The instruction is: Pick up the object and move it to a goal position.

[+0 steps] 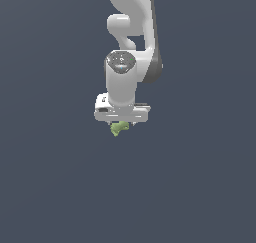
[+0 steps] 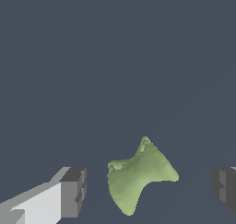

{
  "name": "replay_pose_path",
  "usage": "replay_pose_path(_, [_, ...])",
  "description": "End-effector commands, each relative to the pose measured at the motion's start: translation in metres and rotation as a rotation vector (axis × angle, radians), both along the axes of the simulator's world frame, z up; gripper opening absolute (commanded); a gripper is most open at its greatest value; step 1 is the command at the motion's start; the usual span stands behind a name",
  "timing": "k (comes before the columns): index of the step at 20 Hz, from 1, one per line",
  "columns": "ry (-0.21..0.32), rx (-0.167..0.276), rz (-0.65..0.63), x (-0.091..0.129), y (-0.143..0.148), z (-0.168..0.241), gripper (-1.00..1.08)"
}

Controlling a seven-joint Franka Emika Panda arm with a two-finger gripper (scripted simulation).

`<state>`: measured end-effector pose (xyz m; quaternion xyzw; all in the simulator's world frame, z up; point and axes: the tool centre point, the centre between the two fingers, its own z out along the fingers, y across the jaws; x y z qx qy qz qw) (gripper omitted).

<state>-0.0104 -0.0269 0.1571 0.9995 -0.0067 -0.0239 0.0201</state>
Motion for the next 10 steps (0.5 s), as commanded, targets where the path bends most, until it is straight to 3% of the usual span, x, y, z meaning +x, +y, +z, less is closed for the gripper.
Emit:
replay_pose_path(1, [-0.002, 0.0, -0.026, -0.002, 0.0, -0.002, 1.0])
replay_pose_path(10, [-0.016, 0.004, -0.2, -0.012, -0.002, -0.011, 1.0])
